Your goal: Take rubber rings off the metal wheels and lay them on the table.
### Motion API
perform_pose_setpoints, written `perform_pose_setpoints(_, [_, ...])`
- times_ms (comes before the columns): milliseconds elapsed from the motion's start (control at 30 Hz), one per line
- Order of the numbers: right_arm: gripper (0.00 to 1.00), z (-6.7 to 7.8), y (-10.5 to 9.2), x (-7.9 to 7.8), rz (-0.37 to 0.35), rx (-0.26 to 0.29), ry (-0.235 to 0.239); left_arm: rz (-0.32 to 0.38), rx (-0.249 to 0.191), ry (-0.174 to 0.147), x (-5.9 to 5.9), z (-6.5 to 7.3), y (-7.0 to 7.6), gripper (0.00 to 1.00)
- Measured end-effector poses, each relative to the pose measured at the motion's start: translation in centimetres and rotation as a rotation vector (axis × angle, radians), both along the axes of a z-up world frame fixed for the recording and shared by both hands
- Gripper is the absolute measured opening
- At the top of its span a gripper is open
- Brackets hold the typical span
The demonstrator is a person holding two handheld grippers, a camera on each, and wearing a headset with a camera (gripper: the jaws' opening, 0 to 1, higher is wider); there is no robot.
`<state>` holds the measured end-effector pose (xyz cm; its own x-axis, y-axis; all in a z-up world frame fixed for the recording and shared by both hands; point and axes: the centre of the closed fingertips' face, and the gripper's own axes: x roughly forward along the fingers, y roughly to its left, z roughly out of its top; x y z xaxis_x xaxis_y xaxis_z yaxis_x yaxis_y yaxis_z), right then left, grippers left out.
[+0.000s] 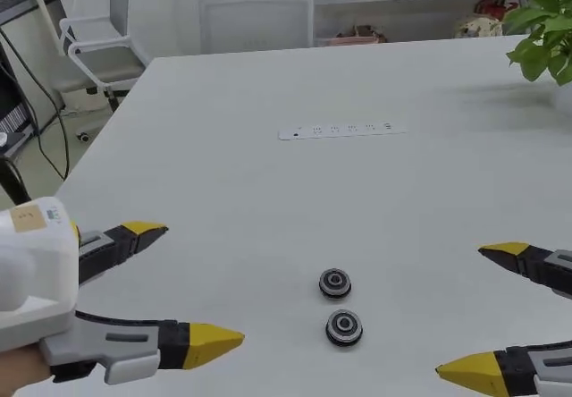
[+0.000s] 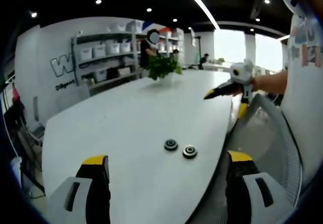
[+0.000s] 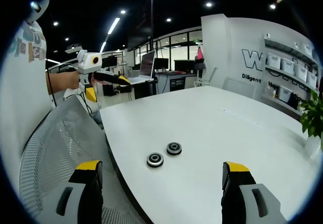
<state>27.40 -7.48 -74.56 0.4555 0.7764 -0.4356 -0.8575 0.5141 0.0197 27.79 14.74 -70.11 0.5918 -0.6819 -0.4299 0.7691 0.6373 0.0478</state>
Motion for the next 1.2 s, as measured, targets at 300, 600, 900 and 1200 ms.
perform_pose_setpoints(300, [0.99, 0.00, 0.02, -0.08, 0.003, -0.001, 0.000, 0.002, 0.001, -0.001, 0.05, -0.06, 0.06, 0.97])
perform_pose_setpoints(600, [0.97, 0.01, -0.02, 0.02, 0.006, -0.005, -0.001, 0.001, 0.000, 0.000, 0.08, -0.15, 0.12, 0.97])
perform_pose_setpoints(900, [0.97, 0.07, 0.14, 0.37, 0.010, -0.006, -0.005, -0.004, 0.003, -0.003, 0.24, -0.34, 0.14, 0.97])
perform_pose_setpoints(1200, [0.96, -0.10, 0.44, 0.76, 0.021, -0.011, -0.005, -0.011, 0.009, 0.000, 0.41, -0.67, 0.16, 0.96])
